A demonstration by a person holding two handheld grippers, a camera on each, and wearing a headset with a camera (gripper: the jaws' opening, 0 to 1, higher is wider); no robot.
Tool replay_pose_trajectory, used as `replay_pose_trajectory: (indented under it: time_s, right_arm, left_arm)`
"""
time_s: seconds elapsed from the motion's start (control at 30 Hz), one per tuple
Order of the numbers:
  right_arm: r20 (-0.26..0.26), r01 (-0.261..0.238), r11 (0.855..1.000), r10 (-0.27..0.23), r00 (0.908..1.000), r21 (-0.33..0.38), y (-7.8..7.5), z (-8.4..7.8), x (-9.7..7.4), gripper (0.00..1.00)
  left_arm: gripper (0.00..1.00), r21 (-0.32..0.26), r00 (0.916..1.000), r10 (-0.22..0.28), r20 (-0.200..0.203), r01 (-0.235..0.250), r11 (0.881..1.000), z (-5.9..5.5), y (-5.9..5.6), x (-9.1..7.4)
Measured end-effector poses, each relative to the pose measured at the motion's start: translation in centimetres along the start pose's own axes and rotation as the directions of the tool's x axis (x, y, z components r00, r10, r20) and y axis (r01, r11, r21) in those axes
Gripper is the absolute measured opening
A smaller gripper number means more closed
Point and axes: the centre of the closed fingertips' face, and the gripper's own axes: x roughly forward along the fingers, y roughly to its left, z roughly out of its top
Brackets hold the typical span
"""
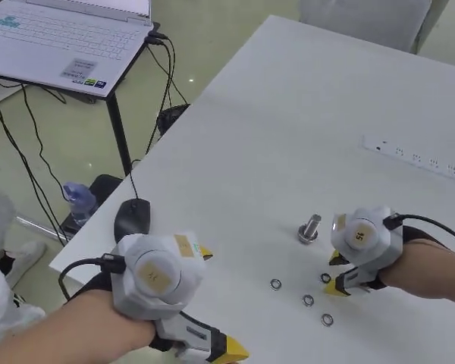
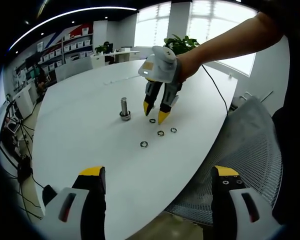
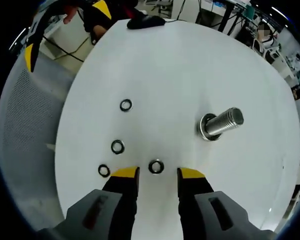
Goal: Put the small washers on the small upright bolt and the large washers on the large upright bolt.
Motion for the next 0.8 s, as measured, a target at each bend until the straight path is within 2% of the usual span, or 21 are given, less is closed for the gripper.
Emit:
replay_pose_trajectory:
  time_s: [0.2,0.3,0.5,0.73,0.8]
  right_arm:
    - [0.008,-0.009,1.000,0.009,0.9999,0.018,-0.10,0.00,-0.03,0.29]
    - [0.002,-0.017,1.000,0.017,0.9999,0.002,0.03,-0.03,0.01,0.27]
    - [-0.002,-0.014,1.000,0.014,0.9999,0.018,0.14,-0.02,0.04,0.25]
    - [-0.014,0.001,1.000,-0.001,0.9999,0.029,0.57,0.27,0.19,0.16]
    - [-0.021,-0.001,1.000,0.001,0.9998,0.007,0.70,0.24,0.20,0.15]
  left_arm:
    - [0.86,-0.003,1.0000,0.000,-0.002,0.000,1.000,-0.13,0.15,0.04]
    - [0.86,-0.002,1.0000,0.003,-0.006,-0.003,1.000,-0.24,0.32,0.12]
    - [0.85,-0.006,1.0000,0.001,0.001,-0.001,1.000,0.02,0.23,0.24]
    - [0.84,0.004,1.0000,0.000,-0.008,0.000,1.000,-0.15,0.14,0.33]
    - [0.84,0.006,0.9999,0.000,-0.012,0.000,1.000,-0.19,0.03,0.28]
